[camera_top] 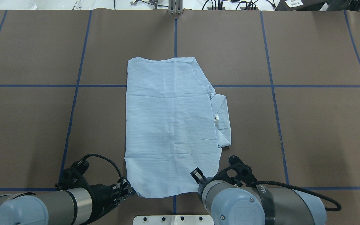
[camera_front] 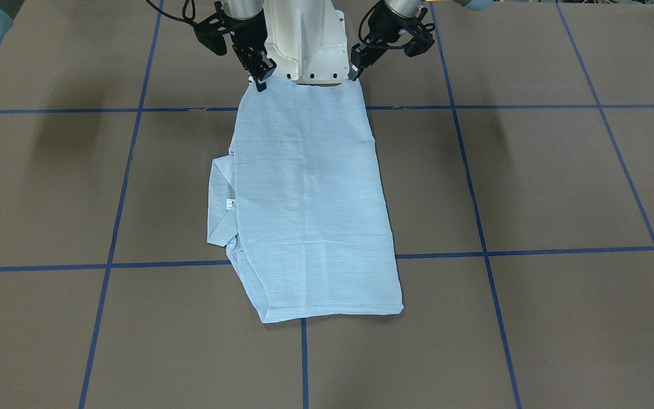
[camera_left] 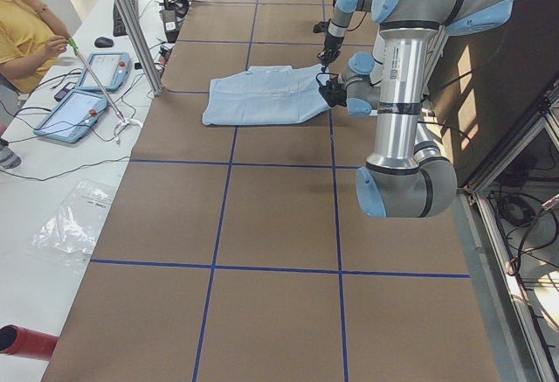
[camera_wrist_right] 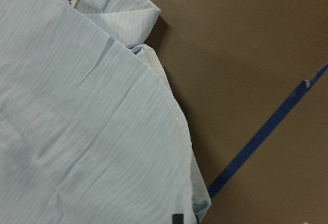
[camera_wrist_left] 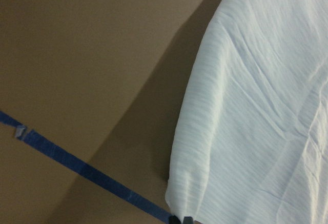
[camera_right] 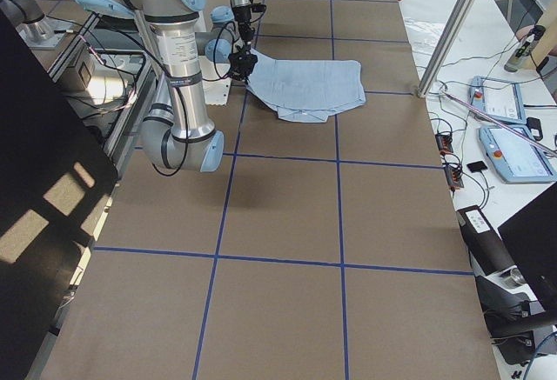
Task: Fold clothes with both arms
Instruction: 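Grasp both near corners and lift them toward the far edge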
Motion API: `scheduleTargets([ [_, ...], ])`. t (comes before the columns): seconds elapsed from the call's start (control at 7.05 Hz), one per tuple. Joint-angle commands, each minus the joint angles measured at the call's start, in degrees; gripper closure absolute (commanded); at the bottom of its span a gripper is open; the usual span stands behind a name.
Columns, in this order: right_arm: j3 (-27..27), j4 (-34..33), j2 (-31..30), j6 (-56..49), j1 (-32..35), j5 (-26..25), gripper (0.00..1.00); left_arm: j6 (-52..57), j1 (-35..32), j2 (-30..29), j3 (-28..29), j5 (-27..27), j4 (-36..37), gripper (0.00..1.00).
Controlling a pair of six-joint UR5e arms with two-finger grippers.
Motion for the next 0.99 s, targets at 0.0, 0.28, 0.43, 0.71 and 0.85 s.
scheduleTargets([
  [0.0,3.46,-3.73,0.66,0.46,0.87,0.12,1.00,-1.51,0.23,-0.44,-4.32,0.52,2.21,1.00],
  [0.28,2.50,-3.29,2.50,-2.68,6.03,0.82,1.00,6.69,-7.20,-3.77,-3.81,-2.09,2.30,1.00],
  [0.43,1.63,-2.77,3.21,-6.44,10.07,3.18,1.00,9.27,-11.86,-5.09,-3.11,-5.24,3.44,1.00],
  [0.71,-7.99,3.70,7.93,-11.20,18.16,9.33,1.00,14.82,-19.43,-10.79,3.81,-8.70,4.24,1.00],
  [0.85,-11.36,6.27,8.74,-12.88,21.85,13.36,1.00,17.27,-22.69,-12.99,7.67,-10.88,4.15,1.00],
])
